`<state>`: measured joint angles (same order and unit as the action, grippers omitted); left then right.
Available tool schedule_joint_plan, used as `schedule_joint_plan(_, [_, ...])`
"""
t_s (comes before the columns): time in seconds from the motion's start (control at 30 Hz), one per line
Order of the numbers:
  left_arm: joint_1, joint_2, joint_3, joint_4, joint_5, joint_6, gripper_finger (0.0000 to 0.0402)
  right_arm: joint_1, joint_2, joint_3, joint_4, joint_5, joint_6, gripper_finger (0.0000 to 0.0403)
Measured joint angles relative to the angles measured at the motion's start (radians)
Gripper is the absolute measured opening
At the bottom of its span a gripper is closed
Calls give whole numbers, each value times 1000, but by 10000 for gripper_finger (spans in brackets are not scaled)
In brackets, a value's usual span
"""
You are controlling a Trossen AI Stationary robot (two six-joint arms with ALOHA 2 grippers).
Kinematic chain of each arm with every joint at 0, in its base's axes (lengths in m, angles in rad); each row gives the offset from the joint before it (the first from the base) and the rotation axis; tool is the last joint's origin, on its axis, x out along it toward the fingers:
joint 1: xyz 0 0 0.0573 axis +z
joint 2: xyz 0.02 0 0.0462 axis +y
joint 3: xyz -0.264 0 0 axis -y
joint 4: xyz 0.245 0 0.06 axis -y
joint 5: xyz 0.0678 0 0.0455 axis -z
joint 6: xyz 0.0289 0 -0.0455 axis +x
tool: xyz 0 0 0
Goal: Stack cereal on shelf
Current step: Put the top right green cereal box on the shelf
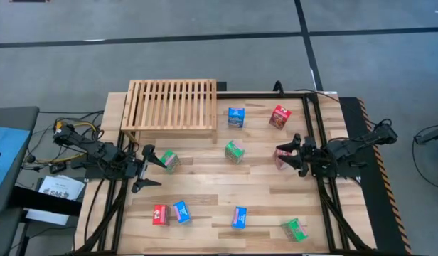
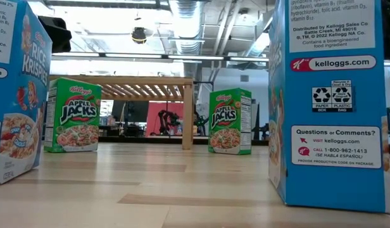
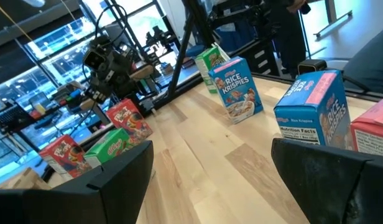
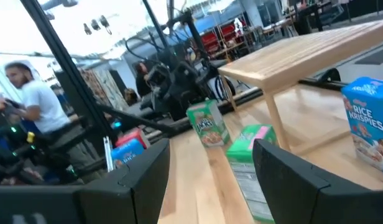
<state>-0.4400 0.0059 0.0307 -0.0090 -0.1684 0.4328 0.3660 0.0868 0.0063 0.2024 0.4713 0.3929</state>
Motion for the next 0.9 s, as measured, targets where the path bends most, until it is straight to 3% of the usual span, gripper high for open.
schedule_joint_plan(0.9, [0,0,0,0,0,-44,318,-7,0,26,233,2,-64,256])
